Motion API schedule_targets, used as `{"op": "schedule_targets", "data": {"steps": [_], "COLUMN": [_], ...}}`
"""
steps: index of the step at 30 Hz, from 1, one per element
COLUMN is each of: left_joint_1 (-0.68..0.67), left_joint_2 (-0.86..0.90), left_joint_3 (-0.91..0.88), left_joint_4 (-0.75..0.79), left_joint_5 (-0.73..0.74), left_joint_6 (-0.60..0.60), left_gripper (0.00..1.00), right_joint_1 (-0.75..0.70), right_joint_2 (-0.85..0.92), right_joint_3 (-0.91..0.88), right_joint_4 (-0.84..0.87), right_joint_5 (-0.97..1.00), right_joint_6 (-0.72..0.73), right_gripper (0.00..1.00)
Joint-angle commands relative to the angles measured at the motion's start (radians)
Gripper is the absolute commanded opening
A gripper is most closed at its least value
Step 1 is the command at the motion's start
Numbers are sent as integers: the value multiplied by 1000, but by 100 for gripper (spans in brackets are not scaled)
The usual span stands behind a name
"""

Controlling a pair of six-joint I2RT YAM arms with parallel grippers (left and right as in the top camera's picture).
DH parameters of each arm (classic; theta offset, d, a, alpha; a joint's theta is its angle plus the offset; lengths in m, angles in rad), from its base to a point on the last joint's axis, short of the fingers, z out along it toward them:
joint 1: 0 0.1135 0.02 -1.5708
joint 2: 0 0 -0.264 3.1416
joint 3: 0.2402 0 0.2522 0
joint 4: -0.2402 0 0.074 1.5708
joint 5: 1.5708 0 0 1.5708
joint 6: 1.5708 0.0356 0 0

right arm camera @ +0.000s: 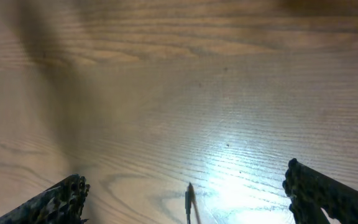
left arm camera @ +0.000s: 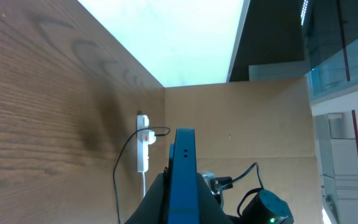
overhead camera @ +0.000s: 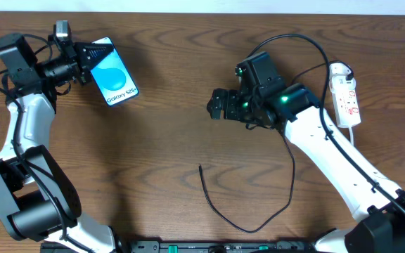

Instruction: Plug charger to phone and switch on socket

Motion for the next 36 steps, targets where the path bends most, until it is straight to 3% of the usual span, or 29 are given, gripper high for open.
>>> {"op": "schedule_targets", "data": {"steps": [1, 9, 13, 17, 27, 36], "left_joint_1": [3, 3, 3, 3, 3, 3], "left_joint_2": [-24, -24, -24, -24, -24, -24], "left_joint_3": [-1, -1, -1, -1, -1, -1], "left_joint_4": [4, 5, 5, 5, 4, 5], "left_joint_5": [35, 35, 35, 35, 35, 35], "left_joint_6": [10, 10, 28, 28, 28, 28], "left_gripper": [7, 7, 7, 7, 7, 8], "right_joint_1": [46, 158, 211, 248, 335, 384], "right_joint_2": [63, 238, 293, 302, 309, 353], "right_joint_3": [4, 4, 4, 4, -14, -24], "right_joint_4": [-32, -59, -79, -119, -167, -157], "right_joint_5": [10, 8, 10, 73, 159, 165], "right_joint_6": [-25, -7, -11, 37, 147, 158], "right_gripper": [99, 99, 93, 90, 94, 93]}}
